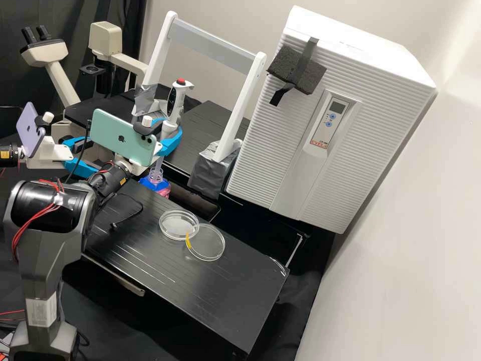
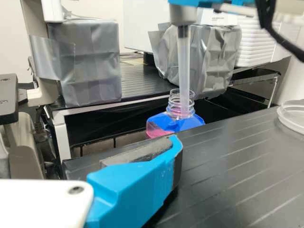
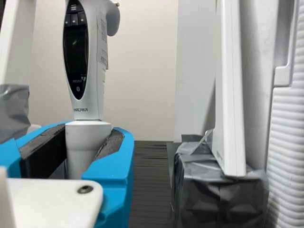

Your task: Use the pipette

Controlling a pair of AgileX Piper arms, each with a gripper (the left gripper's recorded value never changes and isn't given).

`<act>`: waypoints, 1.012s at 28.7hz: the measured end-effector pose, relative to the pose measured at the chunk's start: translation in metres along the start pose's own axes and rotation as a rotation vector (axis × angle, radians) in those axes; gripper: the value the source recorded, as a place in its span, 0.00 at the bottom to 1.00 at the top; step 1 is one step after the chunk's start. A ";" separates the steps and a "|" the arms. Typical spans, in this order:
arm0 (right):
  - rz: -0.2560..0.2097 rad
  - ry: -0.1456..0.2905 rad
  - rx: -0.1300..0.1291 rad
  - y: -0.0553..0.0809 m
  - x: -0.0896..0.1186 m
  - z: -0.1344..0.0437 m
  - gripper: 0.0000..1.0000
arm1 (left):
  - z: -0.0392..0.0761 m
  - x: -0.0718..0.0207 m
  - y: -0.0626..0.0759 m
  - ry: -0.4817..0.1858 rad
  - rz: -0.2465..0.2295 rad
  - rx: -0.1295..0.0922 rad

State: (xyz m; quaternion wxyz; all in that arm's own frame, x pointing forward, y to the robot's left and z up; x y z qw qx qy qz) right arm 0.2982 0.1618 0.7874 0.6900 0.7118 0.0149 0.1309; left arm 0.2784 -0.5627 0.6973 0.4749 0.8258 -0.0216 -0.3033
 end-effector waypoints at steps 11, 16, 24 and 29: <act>0.093 0.074 0.082 0.040 -0.008 -0.025 0.00 | 0.005 0.0003 -0.002 -0.017 -0.005 0.002; 0.162 0.115 0.131 0.066 -0.013 -0.037 0.00 | 0.007 0.0001 -0.001 -0.023 -0.004 0.001; 0.176 0.125 0.188 0.099 -0.021 -0.042 0.00 | 0.008 0.0001 -0.002 -0.025 -0.006 -0.012; 0.146 0.126 0.148 0.112 -0.034 -0.034 0.00 | 0.012 0.0001 -0.003 -0.050 -0.015 -0.006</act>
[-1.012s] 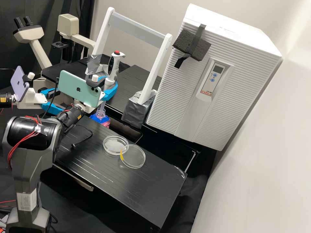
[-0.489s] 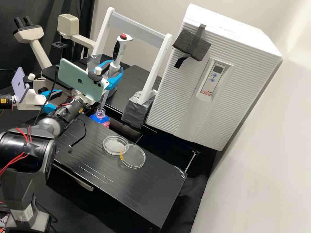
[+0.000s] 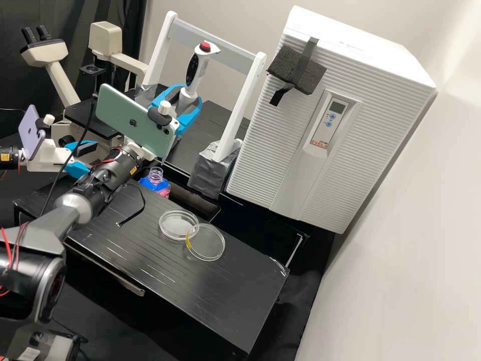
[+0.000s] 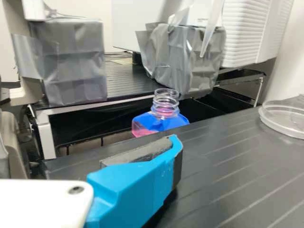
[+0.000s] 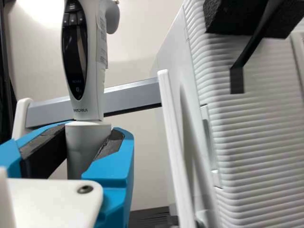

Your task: Use the pipette

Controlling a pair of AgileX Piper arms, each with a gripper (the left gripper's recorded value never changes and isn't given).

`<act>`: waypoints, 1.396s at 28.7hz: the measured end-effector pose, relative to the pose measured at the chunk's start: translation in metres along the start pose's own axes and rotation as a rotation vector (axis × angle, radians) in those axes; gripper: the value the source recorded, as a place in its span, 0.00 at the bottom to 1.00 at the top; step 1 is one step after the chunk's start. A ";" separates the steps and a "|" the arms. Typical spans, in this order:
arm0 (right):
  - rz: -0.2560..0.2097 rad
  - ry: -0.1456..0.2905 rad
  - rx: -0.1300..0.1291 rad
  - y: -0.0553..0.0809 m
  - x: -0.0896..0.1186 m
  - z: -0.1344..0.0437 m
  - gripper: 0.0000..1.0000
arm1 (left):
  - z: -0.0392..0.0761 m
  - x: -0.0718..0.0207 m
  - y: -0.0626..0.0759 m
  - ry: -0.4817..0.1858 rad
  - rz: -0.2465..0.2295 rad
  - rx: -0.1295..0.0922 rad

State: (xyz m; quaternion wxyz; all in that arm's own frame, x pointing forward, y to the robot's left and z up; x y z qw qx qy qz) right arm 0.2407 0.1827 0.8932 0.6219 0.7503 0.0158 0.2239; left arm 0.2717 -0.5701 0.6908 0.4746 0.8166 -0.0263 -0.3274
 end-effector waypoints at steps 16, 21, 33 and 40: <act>0.155 -0.057 -0.078 0.059 -0.053 0.023 0.00 | 0.019 0.0003 -0.007 -0.108 -0.043 0.009; 0.149 -0.094 -0.097 0.062 -0.063 0.030 0.00 | 0.027 0.0014 -0.007 -0.151 -0.056 -0.015; 0.134 -0.114 -0.110 0.066 -0.077 0.035 0.00 | 0.053 -0.0023 -0.009 -0.246 -0.058 -0.041; 0.110 -0.111 -0.104 0.066 -0.082 0.033 0.00 | 0.061 -0.0058 -0.011 -0.284 -0.062 -0.028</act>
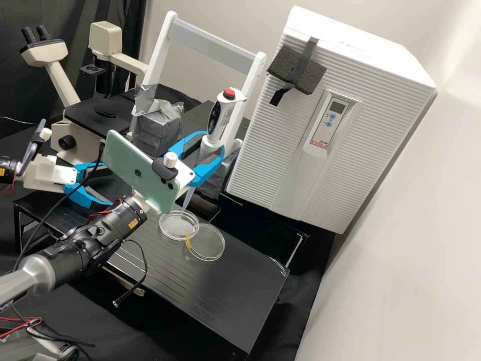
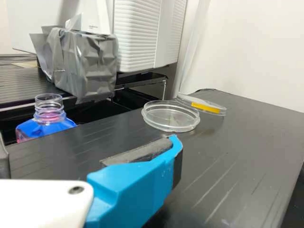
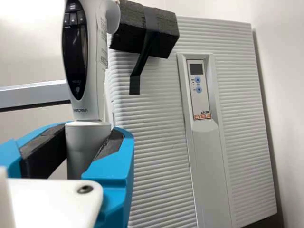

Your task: Use the pipette

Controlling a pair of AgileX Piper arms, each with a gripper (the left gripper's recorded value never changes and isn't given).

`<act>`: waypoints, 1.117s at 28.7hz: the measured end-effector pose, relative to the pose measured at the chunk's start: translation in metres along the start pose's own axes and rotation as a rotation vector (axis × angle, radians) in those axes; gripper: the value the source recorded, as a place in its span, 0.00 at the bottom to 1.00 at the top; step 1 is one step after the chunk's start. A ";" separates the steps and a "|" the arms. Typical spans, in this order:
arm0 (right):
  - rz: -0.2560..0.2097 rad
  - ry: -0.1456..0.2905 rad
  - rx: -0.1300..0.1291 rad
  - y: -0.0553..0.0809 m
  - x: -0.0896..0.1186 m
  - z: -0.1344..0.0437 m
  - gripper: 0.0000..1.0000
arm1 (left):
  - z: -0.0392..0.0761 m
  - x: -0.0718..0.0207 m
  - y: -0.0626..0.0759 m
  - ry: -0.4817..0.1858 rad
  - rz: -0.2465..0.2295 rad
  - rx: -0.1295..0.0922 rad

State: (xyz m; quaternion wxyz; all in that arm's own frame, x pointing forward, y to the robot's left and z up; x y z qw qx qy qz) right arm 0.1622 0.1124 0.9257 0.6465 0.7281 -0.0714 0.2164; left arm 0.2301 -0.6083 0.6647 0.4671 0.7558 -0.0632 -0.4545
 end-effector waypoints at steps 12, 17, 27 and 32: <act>-0.041 -0.004 0.007 -0.006 -0.007 0.002 0.00 | 0.002 -0.0017 -0.003 -0.007 -0.004 -0.002; -0.050 -0.002 0.030 -0.008 -0.007 0.001 0.00 | 0.002 -0.0017 -0.003 -0.007 -0.004 -0.002; -0.083 -0.024 0.017 -0.017 -0.003 0.008 0.00 | 0.001 -0.0018 -0.003 -0.005 -0.004 -0.002; -0.084 -0.038 -0.008 -0.020 -0.002 0.012 0.00 | 0.001 -0.0019 -0.002 -0.003 -0.003 -0.002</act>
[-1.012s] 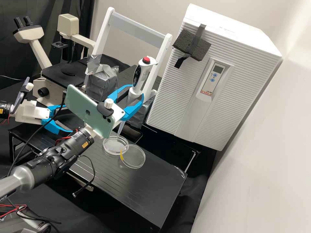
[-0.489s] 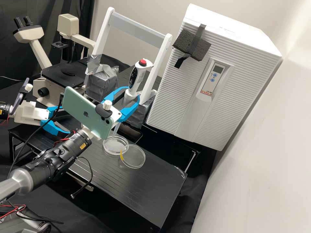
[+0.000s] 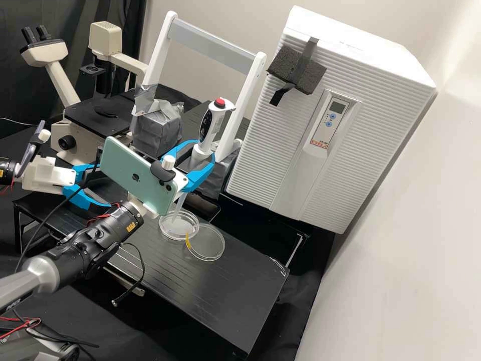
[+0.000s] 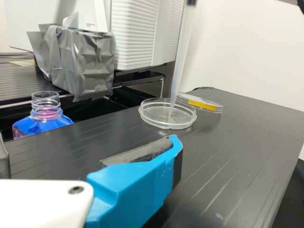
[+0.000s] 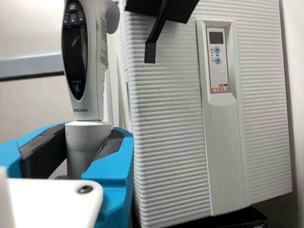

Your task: Use the pipette

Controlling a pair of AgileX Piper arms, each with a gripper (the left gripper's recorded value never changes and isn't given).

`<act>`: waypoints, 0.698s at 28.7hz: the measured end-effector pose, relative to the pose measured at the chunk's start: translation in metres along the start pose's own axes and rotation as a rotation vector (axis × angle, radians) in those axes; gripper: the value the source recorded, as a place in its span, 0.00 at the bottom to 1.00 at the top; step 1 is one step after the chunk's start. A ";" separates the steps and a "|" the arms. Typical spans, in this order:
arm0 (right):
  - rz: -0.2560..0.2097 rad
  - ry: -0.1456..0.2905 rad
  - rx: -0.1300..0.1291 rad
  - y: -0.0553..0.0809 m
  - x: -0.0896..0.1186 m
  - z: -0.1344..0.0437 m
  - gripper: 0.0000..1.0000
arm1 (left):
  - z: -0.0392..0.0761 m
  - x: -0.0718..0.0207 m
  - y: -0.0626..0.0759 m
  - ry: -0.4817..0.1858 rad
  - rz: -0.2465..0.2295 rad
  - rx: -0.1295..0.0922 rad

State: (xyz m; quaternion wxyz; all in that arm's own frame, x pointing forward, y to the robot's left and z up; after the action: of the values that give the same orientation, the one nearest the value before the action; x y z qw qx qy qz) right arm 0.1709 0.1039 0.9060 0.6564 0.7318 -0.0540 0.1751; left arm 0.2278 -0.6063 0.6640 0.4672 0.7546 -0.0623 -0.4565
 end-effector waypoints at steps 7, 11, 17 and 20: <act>0.025 0.008 -0.005 0.002 0.001 0.000 0.00 | 0.000 0.0000 0.000 0.000 0.000 0.000; 0.031 0.006 -0.001 0.003 0.001 0.000 0.00 | 0.000 0.0000 0.000 0.000 0.000 0.000; 0.034 0.009 -0.019 0.003 0.001 0.000 0.00 | 0.000 0.0000 0.000 0.000 0.000 0.000; 0.043 0.011 -0.016 0.005 0.002 -0.002 0.00 | 0.000 0.0000 0.000 0.000 0.000 0.000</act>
State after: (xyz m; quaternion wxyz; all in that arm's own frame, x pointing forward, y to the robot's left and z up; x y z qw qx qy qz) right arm 0.1712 0.1056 0.9114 0.6586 0.7242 -0.0678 0.1928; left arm 0.2278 -0.6063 0.6640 0.4672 0.7546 -0.0623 -0.4565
